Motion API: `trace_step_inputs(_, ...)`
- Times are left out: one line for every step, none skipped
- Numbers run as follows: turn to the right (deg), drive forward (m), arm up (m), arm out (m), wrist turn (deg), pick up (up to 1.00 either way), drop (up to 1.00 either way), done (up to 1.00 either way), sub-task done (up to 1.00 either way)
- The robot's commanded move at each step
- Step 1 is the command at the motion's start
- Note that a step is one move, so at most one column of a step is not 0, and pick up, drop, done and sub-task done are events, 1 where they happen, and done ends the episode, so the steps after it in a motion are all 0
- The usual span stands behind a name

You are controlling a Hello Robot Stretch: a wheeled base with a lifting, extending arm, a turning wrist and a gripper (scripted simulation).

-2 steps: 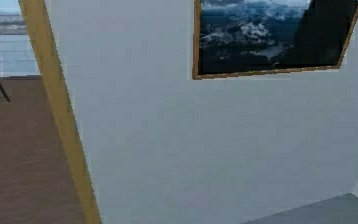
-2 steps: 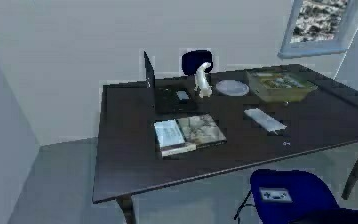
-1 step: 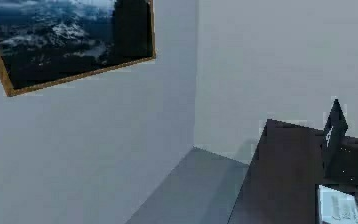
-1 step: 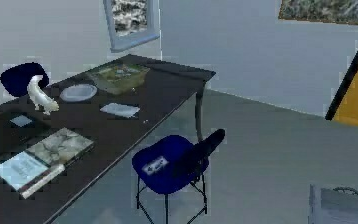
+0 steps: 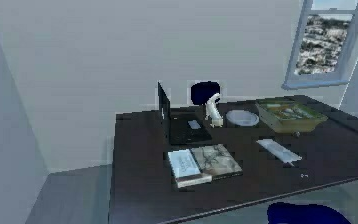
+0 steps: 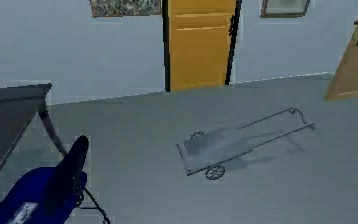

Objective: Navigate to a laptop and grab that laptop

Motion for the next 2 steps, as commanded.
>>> trace_step_inputs(36.0, 0.0, 0.0, 0.0, 0.0, 0.0, 0.0, 0.0, 0.0)
trace_step_inputs(0.0, 0.25, 0.0, 0.0, 0.0, 0.0, 0.0, 0.0, 0.0)
